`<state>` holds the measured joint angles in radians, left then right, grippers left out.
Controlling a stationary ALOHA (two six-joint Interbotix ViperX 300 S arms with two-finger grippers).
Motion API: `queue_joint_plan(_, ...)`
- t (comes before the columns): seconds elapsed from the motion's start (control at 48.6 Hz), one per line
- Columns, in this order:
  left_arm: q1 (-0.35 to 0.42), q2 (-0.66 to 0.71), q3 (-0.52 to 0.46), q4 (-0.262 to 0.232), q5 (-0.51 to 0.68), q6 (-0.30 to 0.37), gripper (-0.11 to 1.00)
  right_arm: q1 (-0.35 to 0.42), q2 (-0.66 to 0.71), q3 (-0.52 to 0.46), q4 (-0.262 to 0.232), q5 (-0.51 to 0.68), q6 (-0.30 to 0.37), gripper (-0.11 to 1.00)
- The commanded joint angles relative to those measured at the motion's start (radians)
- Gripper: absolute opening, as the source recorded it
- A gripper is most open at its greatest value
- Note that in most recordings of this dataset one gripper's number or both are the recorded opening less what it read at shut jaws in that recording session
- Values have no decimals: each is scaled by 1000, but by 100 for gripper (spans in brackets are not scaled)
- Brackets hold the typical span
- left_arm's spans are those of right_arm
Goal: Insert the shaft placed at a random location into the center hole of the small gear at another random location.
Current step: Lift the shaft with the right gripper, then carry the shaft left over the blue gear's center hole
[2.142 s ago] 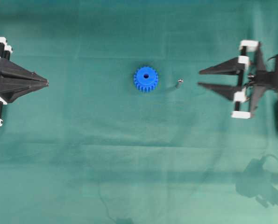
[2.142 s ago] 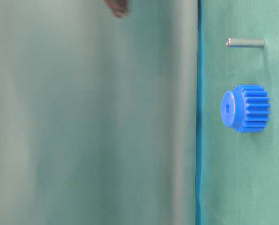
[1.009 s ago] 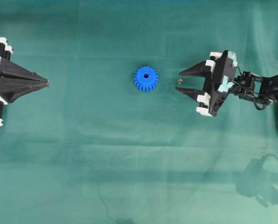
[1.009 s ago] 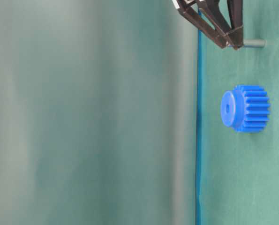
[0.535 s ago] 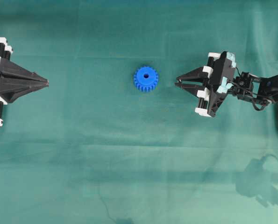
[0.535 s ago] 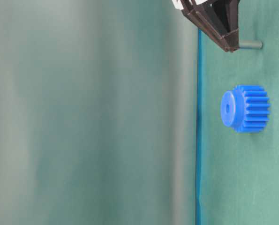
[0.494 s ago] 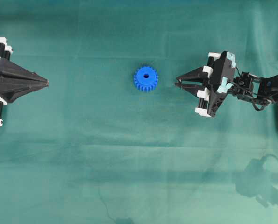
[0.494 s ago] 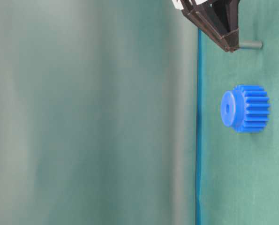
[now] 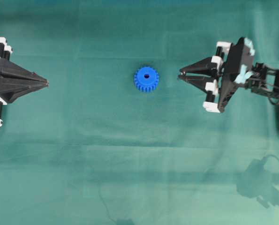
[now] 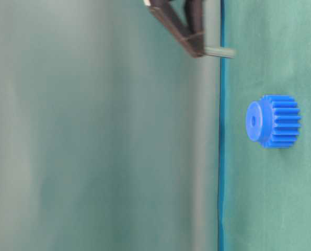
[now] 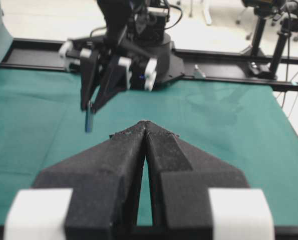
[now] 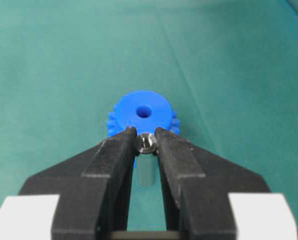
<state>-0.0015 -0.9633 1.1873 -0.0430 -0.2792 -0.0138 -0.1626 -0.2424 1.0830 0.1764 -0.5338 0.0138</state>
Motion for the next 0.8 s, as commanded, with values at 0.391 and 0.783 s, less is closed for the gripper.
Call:
queue_joint_plan(0.391, 0, 9, -8, -2, -8, -2, 0, 2, -29, -80, -6, 94, -6, 14)
queue_joint_plan(0.783, 0, 11, -8, -3, -6, -2, 0, -2, 149, -279, -15, 101, -54, 14)
